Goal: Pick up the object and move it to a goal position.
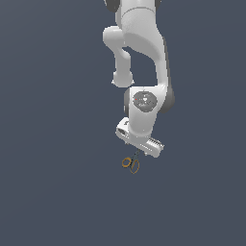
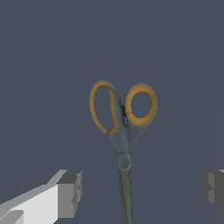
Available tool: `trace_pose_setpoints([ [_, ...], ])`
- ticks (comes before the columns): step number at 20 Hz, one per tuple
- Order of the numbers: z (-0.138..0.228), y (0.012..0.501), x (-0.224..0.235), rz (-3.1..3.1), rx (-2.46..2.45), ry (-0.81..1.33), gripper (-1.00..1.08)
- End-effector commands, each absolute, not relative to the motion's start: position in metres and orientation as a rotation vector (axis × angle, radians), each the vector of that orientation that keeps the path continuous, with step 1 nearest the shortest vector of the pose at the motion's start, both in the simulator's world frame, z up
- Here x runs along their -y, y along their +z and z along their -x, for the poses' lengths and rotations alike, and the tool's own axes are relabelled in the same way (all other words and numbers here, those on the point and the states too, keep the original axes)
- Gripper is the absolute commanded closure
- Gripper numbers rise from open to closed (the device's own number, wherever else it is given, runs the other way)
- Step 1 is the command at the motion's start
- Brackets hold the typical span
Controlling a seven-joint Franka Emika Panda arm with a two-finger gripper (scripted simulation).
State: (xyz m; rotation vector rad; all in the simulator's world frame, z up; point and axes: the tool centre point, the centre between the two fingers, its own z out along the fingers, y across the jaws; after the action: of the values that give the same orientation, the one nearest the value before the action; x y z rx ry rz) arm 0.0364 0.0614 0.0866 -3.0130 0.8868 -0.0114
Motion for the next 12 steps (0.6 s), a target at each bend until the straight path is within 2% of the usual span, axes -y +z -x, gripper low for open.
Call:
trace_pose_setpoints([
  [1, -0.037, 0.078, -0.067, 2.992, -0.955, -0.008, -0.92],
  [12, -0.036, 0.058, -0.08, 2.943, -1.1, 0.0, -0.92],
])
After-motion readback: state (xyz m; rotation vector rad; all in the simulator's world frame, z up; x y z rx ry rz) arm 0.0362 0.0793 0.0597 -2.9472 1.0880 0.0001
